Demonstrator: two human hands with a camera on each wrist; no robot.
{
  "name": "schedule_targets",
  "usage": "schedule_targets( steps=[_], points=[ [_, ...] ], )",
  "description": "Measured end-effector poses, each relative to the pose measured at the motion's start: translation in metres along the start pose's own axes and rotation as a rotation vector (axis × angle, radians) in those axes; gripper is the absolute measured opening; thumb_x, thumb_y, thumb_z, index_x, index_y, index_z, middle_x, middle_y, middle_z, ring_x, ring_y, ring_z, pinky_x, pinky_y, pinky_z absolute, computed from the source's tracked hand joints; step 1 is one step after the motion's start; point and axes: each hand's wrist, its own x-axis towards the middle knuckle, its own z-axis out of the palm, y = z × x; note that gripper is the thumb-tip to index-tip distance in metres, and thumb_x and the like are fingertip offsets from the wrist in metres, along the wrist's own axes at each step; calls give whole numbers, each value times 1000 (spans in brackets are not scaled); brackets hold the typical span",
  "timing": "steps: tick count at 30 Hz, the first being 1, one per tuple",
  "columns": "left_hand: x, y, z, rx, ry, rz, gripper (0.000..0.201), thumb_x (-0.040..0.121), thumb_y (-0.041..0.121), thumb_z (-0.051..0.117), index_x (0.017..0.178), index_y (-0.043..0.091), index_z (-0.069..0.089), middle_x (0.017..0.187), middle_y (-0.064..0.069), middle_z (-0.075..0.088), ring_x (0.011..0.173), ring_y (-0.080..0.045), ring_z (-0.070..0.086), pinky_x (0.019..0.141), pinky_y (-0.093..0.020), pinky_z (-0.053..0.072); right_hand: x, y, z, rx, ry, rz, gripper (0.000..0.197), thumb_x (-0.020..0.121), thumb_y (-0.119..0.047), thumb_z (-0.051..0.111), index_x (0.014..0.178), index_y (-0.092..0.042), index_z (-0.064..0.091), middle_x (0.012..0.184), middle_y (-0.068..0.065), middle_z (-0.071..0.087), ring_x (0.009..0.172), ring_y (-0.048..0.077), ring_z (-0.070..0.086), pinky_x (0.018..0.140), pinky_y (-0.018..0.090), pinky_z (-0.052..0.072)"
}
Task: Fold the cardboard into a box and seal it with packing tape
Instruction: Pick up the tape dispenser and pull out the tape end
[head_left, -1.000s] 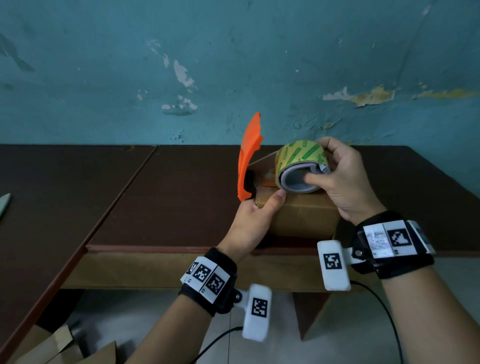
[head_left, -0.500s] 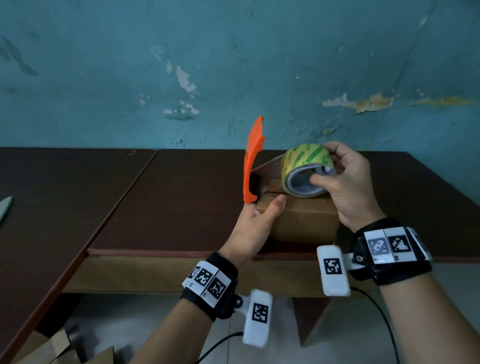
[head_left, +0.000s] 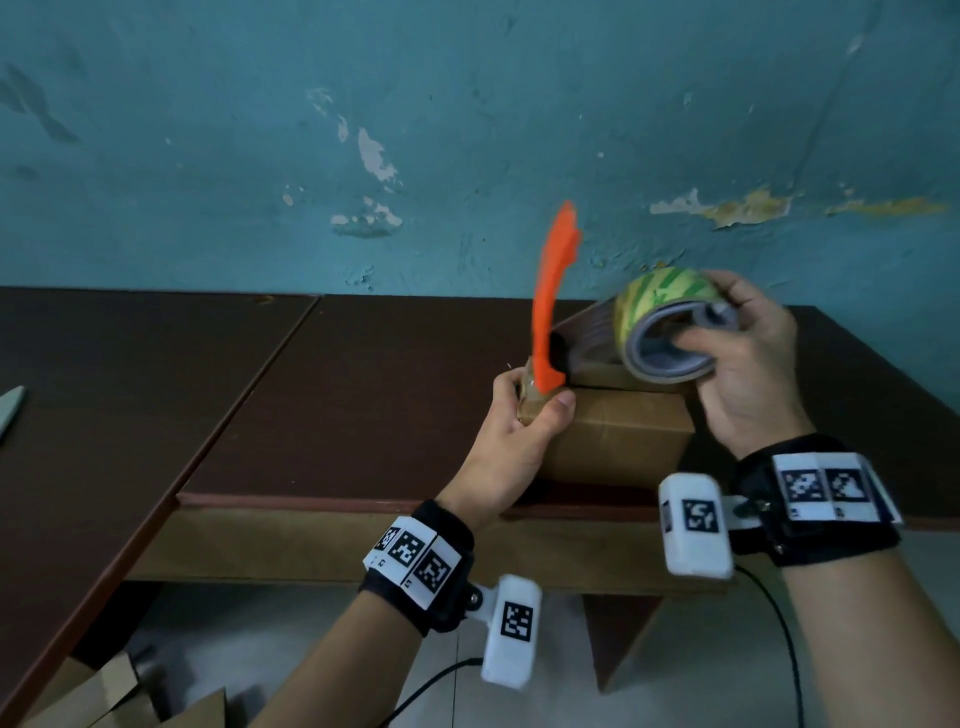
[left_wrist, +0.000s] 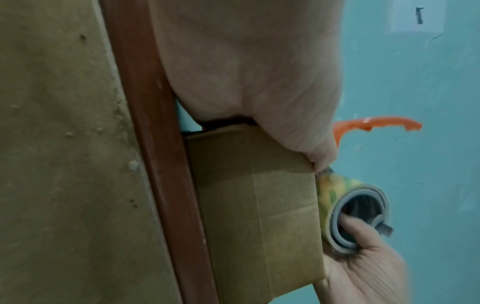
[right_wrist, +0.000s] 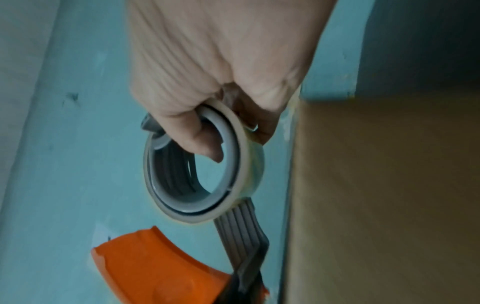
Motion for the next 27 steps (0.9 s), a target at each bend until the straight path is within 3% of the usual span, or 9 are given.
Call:
schedule_targets(
  steps=[3,9,15,18,21,24,27],
  points=[
    [-1,1,1,2,13,9,38,105,27,59,138,17,42,105,6,56,77,21,56,76,-1,44,5,-9,-9,-36,3,-28,48,65,17,61,102,-13,67,91,-1,74,91,20,71,83,36,59],
    [-3,6,2,-1,29,-9,40,103,32,63,135,21,42,109,8,59,85,19,58,78,-2,44,3,-7,-18,-87,-3,11,54,64,15,64,113,-7,66,109,15,70,104,28,70,90,40,59],
    [-6,12,3,33,24,-25,38,104,31,61,135,23,41,112,13,58,86,23,57,74,2,42,0,-10,-23,-120,-22,17,53,71,24,60,113,-8,66,108,14,70,103,26,70,88,37,60],
    [-8,15,4,45,33,-32,40,103,31,61,136,22,40,112,14,57,92,17,58,74,3,42,0,-9,-23,-104,-11,15,52,67,21,62,107,-12,68,104,11,71,100,24,71,88,37,60],
    [-8,16,3,22,36,-19,41,103,26,62,137,18,40,112,14,58,86,27,58,76,0,45,1,-5,-23,-93,21,32,54,72,26,56,106,-15,68,104,7,72,100,22,71,86,35,60],
    [-10,16,-1,-28,41,-7,44,103,22,61,140,12,39,115,10,62,90,19,65,79,-7,51,8,-12,-42,46,210,16,53,71,22,49,105,-16,65,96,-2,73,94,17,73,84,36,58],
    [-11,16,-3,-34,65,-3,46,102,24,63,140,14,40,117,8,64,96,13,67,83,-11,53,11,-27,-53,48,225,-17,56,68,23,45,98,-20,62,81,-11,75,84,10,72,83,35,59]
  ],
)
